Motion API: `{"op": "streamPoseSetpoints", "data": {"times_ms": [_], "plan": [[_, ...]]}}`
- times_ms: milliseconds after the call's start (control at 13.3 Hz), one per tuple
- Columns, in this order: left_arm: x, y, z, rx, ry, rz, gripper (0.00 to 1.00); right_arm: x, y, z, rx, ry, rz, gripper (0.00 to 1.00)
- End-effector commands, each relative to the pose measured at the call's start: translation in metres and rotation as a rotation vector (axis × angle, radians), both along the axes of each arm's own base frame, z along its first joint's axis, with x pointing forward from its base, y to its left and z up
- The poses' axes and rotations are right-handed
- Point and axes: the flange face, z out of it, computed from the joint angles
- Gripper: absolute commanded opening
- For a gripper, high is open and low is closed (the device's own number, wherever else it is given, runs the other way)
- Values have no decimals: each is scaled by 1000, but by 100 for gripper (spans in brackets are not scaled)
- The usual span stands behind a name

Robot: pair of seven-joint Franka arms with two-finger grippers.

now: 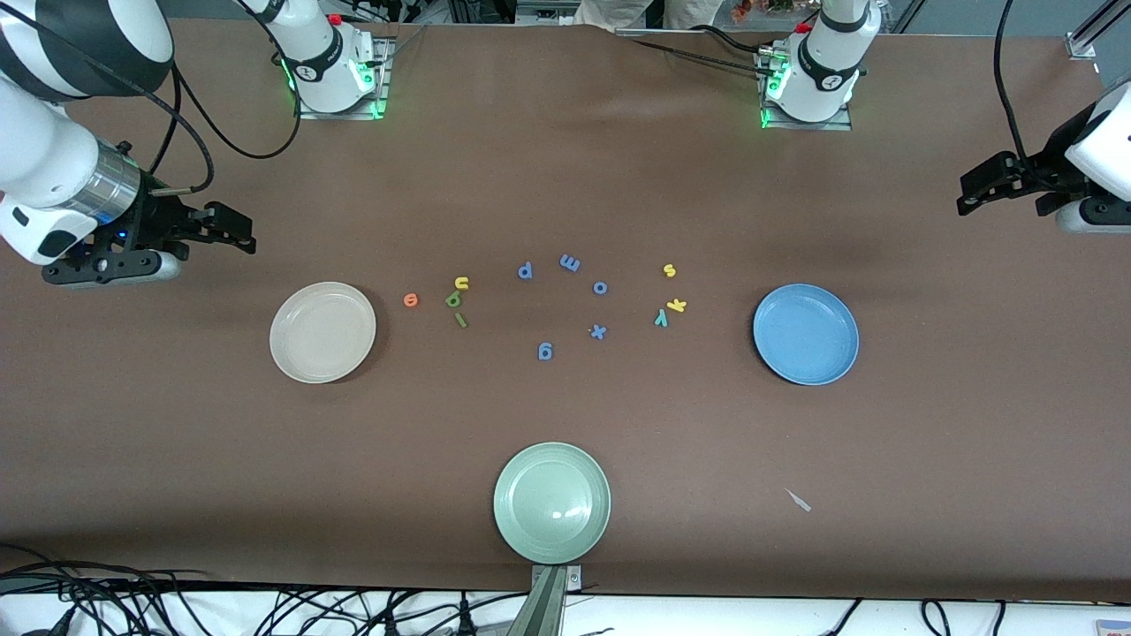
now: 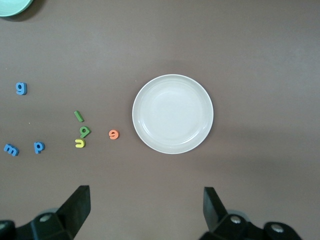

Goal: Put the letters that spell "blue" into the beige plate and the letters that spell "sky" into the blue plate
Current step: 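Reach the right gripper to the orange e while the left gripper reaches the yellow k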

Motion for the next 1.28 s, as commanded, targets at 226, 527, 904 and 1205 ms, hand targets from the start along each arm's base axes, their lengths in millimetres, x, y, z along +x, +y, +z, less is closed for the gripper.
{"op": "streamPoseSetpoints", "data": {"times_ms": [226, 527, 904, 1205], "plan": [[8, -1, -1, -7, 2, -6, 100, -2, 9, -7, 4, -4, 9, 100], [18, -8, -19, -11, 27, -25, 100, -2, 13, -8, -11, -6, 20, 100], [81, -72, -122, -36, 161, -131, 100, -10, 74, -27, -65, -42, -25, 100], [106, -160, -220, -52, 221, -249, 100, -26, 137, -90, -48, -64, -80, 100]]}}
